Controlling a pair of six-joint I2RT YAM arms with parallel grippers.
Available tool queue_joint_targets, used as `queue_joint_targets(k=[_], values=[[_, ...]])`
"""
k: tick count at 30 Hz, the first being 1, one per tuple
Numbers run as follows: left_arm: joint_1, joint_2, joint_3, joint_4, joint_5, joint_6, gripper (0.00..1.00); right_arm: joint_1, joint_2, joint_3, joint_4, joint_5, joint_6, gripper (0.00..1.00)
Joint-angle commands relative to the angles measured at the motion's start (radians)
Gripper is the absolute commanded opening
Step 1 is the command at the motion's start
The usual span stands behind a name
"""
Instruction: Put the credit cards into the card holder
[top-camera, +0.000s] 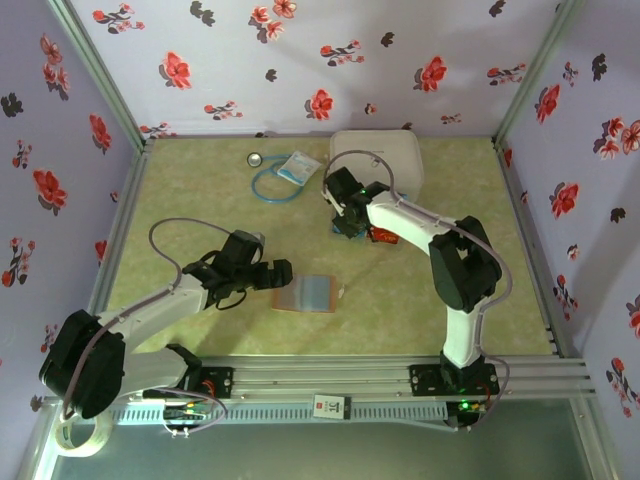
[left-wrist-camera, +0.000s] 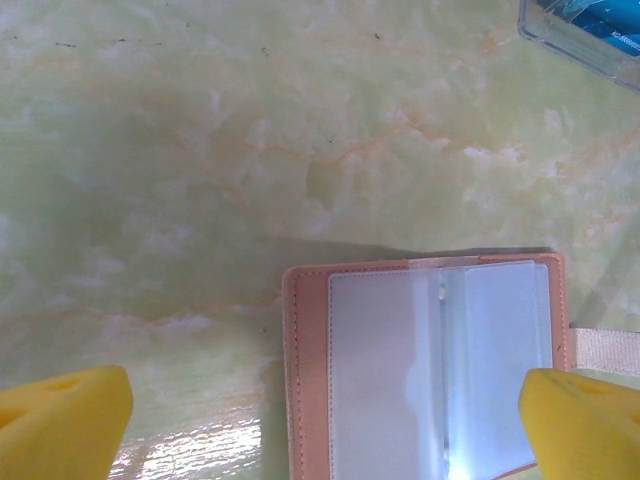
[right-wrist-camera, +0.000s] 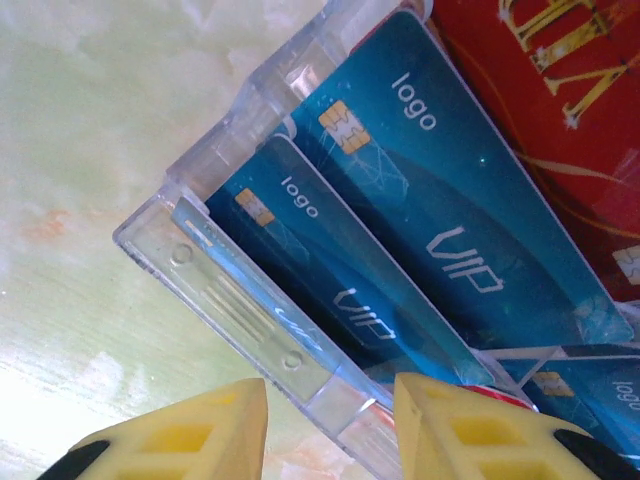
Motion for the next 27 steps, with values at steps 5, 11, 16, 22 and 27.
queue_joint_targets(k=[5,11,16,22,27], values=[[0.010,0.001,0.016,0.006,0.014,-0.009,1.00,0.006,0.047,0.016,0.009,0.019,-0.018,0.37],[0.010,0.002,0.014,0.008,0.015,-0.009,1.00,0.008,0.044,0.004,0.014,0.008,-0.015,0.36],[0.010,0.005,0.015,0.010,0.015,-0.009,1.00,0.010,0.044,0.005,0.014,-0.002,-0.018,0.35],[0.010,0.003,0.013,0.007,0.016,-0.010,1.00,0.011,0.055,0.009,0.004,-0.023,-0.019,0.33],[0.011,0.003,0.013,0.010,0.015,-0.010,1.00,0.015,0.056,0.005,0.003,-0.037,-0.018,0.31]])
